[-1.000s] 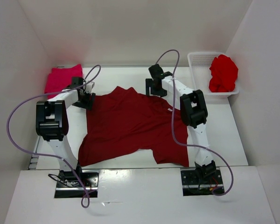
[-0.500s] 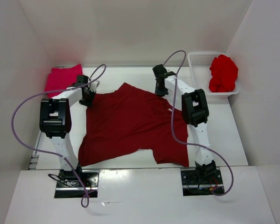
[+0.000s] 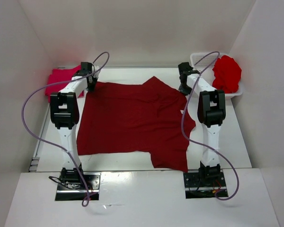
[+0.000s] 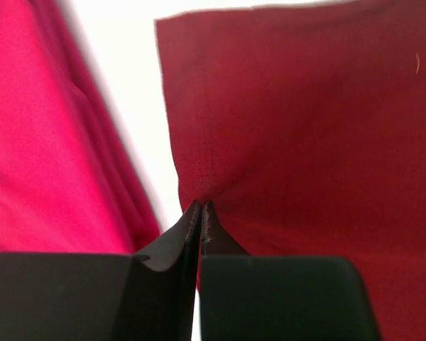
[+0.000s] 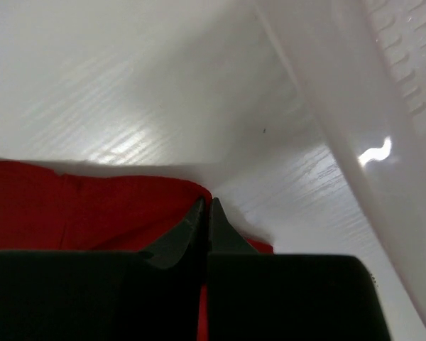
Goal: Fold and stack the t-shirts
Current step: Flatten out the tshirt, then grap the side of the flattened tshirt closest away from the robot with both arms
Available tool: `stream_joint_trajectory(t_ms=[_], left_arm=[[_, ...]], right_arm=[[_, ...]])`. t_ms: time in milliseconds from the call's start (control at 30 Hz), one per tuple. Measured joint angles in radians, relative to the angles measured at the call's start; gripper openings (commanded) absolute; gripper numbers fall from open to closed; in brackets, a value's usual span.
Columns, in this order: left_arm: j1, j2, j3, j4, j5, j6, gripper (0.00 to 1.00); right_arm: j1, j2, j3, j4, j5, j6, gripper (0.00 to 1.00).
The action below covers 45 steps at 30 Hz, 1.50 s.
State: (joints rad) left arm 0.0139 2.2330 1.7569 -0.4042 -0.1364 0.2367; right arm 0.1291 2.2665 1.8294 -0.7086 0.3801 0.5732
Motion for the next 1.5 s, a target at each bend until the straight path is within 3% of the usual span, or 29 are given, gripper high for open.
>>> stream_joint_trajectory(t_ms=[233, 267, 300, 333, 367, 433, 500, 600, 833, 933, 1100, 1267, 1367, 1500], left_arm=[[0.0, 0.116, 0.261, -0.061, -0.024, -0.003, 0.0], [0.0, 0.132, 0.294, -0.069, -0.024, -0.004, 0.0], [0.0, 0.146, 0.323, -0.076, -0.024, -0.007, 0.08], [0.0, 0.155, 0.34, -0.083, -0.023, -0.008, 0.2], [0.0, 0.157, 0.346, -0.09, -0.02, -0.008, 0.41], [0.0, 0.153, 0.343, -0.104, -0.008, -0.005, 0.71], [0.0, 0.123, 0.287, -0.092, 0.008, -0.023, 0.77], [0.0, 0.0, 0.112, -0.088, 0.025, -0.022, 0.81], [0.0, -0.509, -0.314, -0.112, 0.068, 0.096, 0.81], [0.0, -0.673, -0.472, -0.119, 0.078, 0.134, 0.81], [0.0, -0.673, -0.629, -0.182, 0.09, 0.158, 0.81], [0.017, -0.701, -0.747, -0.244, 0.069, 0.196, 0.81], [0.035, -0.727, -0.798, -0.248, 0.048, 0.209, 0.81], [0.043, -0.733, -0.849, -0.237, 0.035, 0.206, 0.81]], right_arm=[[-0.008, 0.0, 0.106, -0.009, 0.028, 0.043, 0.02], [-0.012, 0.0, 0.112, -0.01, 0.028, 0.048, 0.18], [-0.016, 0.0, 0.116, -0.009, 0.027, 0.052, 0.32], [-0.021, 0.0, 0.119, -0.009, 0.02, 0.055, 0.52], [-0.026, 0.0, 0.122, -0.01, 0.007, 0.05, 0.77], [-0.025, 0.0, 0.131, -0.009, -0.021, 0.03, 0.89], [-0.016, -0.011, 0.132, -0.007, -0.028, 0.005, 0.98], [0.028, -0.098, 0.052, -0.004, 0.006, -0.037, 1.0], [0.259, -0.549, -0.296, -0.008, 0.085, -0.059, 1.0], [0.305, -0.67, -0.391, -0.011, 0.08, -0.057, 1.0], [0.29, -0.669, -0.459, -0.01, 0.045, -0.047, 0.98], [0.312, -0.713, -0.685, -0.036, -0.027, 0.033, 0.98], [0.388, -0.753, -0.805, -0.082, -0.058, 0.118, 0.98], [0.522, -0.75, -0.824, -0.134, -0.083, 0.21, 0.95]])
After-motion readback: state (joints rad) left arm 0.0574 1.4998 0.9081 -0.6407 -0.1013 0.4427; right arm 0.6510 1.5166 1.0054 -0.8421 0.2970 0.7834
